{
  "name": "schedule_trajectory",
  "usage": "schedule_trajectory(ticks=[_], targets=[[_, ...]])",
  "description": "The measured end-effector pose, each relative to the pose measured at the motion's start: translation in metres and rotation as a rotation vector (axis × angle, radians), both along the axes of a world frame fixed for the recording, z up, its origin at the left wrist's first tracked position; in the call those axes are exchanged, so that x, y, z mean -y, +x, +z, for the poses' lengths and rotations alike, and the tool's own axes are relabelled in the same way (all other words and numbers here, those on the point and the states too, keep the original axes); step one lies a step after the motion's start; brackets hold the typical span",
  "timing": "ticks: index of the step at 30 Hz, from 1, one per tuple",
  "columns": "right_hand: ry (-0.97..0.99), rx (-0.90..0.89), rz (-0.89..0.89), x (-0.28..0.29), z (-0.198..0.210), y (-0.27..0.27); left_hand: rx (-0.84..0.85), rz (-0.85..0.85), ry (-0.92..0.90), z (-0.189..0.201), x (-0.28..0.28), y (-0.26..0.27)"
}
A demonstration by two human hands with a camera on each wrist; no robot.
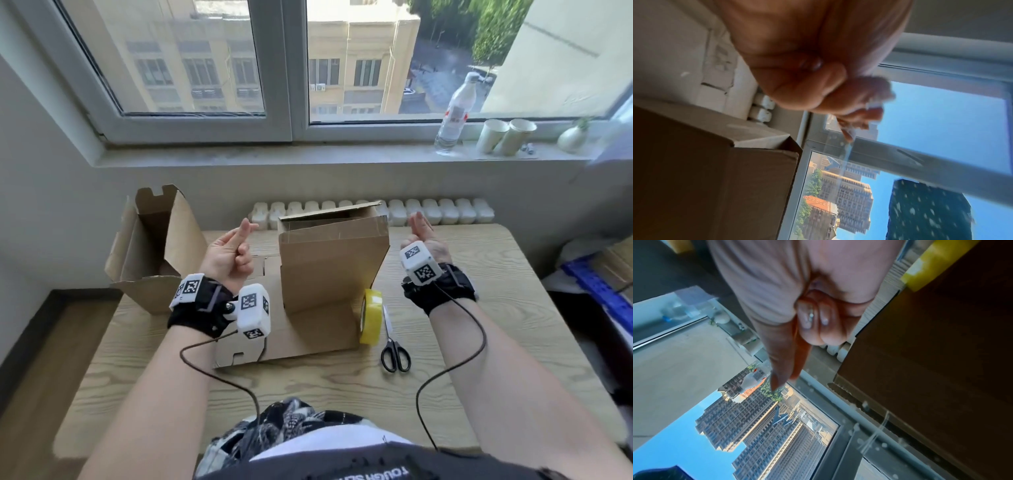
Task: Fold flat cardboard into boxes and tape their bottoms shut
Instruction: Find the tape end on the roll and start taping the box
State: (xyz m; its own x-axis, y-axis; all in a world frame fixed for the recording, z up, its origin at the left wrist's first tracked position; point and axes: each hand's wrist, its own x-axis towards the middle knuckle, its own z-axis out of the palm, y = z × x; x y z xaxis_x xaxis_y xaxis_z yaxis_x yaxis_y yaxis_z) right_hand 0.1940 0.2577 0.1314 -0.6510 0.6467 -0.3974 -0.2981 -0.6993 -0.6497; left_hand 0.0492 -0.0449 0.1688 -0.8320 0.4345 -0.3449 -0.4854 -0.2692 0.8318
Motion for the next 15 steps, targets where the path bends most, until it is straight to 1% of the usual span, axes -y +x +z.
schedule_trajectory(ticks=[4,7,9,11,13,15], targets=[[-0.12,-0.078,-0.028,0.001,-0.001,-0.002,0.166,0.004,0.055,-0.01,-0.003,-0.005],[-0.165,-0.141,-0.02,-0.001,0.002,0.001,0.195,0.039,0.081,-0.013,-0.006,-0.003],[-0.153,-0.155,0.005,-0.003,0.006,0.001,0.145,0.074,0.065,-0.013,-0.008,-0.003],[-0.157,-0.218,-0.039,-0.004,0.009,0.0,0.048,0.086,0.017,-0.011,-0.012,-0.007],[-0.169,-0.239,-0.054,-0.005,0.015,0.0,-0.065,0.092,-0.059,-0.009,-0.014,-0.012],[-0.12,-0.229,-0.009,-0.006,0.022,0.002,-0.201,0.108,-0.167,-0.009,-0.015,-0.016]])
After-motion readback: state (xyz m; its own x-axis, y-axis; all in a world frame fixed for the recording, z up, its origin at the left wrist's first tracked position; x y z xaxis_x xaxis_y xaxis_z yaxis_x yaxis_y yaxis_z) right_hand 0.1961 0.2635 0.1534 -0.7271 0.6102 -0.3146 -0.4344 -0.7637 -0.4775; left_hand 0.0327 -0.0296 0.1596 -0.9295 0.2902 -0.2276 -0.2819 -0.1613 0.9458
